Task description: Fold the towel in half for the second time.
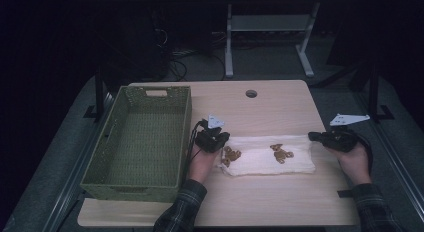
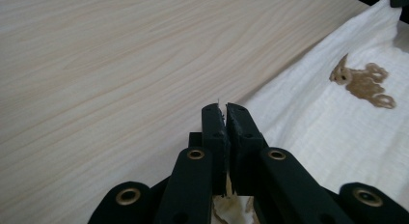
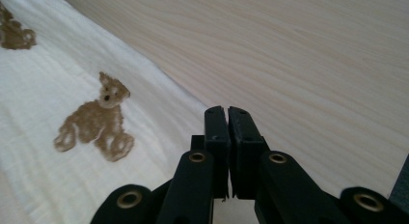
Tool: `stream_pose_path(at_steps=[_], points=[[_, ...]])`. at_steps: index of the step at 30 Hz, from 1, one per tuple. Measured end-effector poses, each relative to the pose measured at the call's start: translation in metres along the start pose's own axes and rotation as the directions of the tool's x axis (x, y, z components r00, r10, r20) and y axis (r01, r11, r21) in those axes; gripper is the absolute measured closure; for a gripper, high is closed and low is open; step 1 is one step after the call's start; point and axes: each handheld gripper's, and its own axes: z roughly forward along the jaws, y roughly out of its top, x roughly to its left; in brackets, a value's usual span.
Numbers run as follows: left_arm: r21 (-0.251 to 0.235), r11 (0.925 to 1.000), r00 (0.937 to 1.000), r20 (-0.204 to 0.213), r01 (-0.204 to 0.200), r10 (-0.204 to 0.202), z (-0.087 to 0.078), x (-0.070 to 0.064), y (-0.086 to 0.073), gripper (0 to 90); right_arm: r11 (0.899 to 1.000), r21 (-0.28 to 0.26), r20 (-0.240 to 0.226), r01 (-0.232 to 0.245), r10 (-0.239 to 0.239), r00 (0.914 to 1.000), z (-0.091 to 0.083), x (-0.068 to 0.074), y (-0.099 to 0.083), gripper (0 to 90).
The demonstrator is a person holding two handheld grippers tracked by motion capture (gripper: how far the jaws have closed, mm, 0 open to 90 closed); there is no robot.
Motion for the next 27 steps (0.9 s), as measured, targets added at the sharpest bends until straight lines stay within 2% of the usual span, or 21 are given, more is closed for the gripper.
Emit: stream_pose_path(at_steps=[2, 6, 7, 14, 20, 27], points=[[-0.011, 0.9999, 0.9999, 0.005, -0.010, 0.010, -0.008, -0.005, -0.002, 86.7, 1.000, -0.018, -0.026, -0.020, 0.019, 0.9995, -0.007, 0.001, -0.004, 87.2], [-0.019, 0.9995, 0.9997, 0.007, -0.025, 0.025, -0.015, -0.011, -0.005, 86.7, 0.999, -0.030, -0.038, -0.034, 0.032, 0.9987, -0.013, 0.003, -0.009, 87.2], [-0.015, 0.9991, 0.9992, 0.001, -0.039, 0.039, -0.018, -0.014, -0.007, 86.7, 0.999, -0.029, -0.046, -0.032, 0.031, 0.9985, -0.016, 0.006, -0.012, 87.2], [-0.003, 0.9981, 0.9981, -0.001, -0.062, 0.062, -0.023, -0.023, -0.017, 86.7, 1.000, -0.026, -0.059, -0.018, 0.016, 0.9981, -0.027, 0.020, -0.023, 87.1], [0.011, 0.9975, 0.9976, 0.007, -0.069, 0.069, -0.026, -0.030, -0.025, 86.7, 1.000, -0.010, -0.072, -0.004, 0.003, 0.9974, -0.034, 0.029, -0.033, 87.1], [0.032, 0.9965, 0.9970, 0.004, -0.077, 0.077, -0.029, -0.036, -0.034, 86.6, 1.000, -0.006, -0.081, 0.015, -0.016, 0.9966, -0.039, 0.036, -0.037, 87.0]])
